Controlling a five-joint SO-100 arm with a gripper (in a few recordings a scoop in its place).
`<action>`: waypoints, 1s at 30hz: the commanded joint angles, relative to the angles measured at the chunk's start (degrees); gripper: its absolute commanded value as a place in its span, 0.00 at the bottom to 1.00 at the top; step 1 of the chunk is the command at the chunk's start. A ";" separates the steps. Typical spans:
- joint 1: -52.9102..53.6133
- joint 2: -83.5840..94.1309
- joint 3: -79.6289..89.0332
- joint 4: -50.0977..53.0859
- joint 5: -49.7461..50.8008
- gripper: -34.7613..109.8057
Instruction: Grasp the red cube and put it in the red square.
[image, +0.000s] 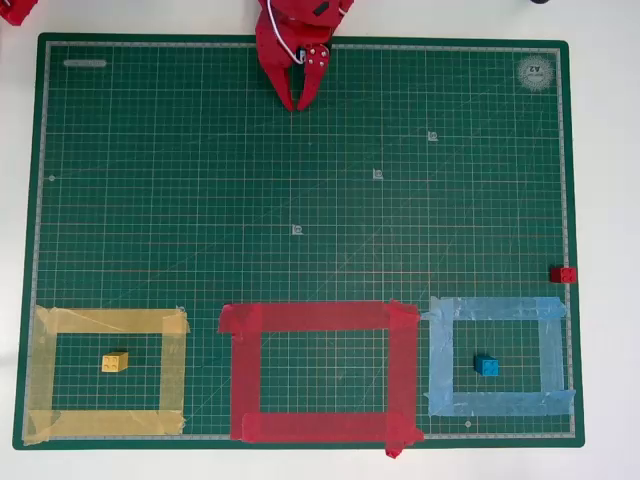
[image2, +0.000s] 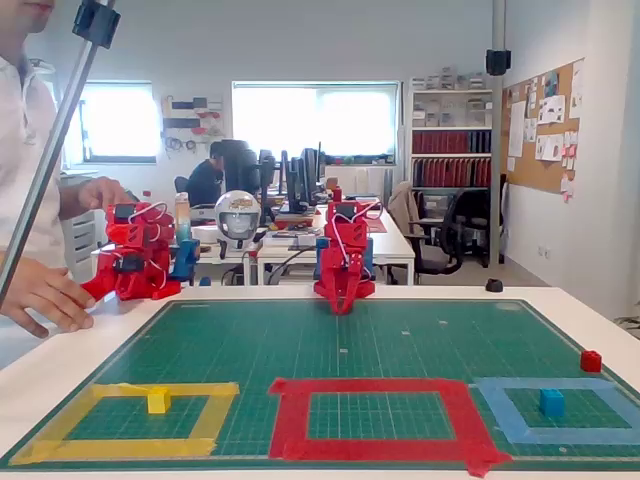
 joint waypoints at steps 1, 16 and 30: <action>0.79 2.11 0.35 0.53 -0.97 0.25; 0.79 2.11 0.35 0.53 -0.97 0.25; 0.79 2.11 0.35 0.53 -0.97 0.25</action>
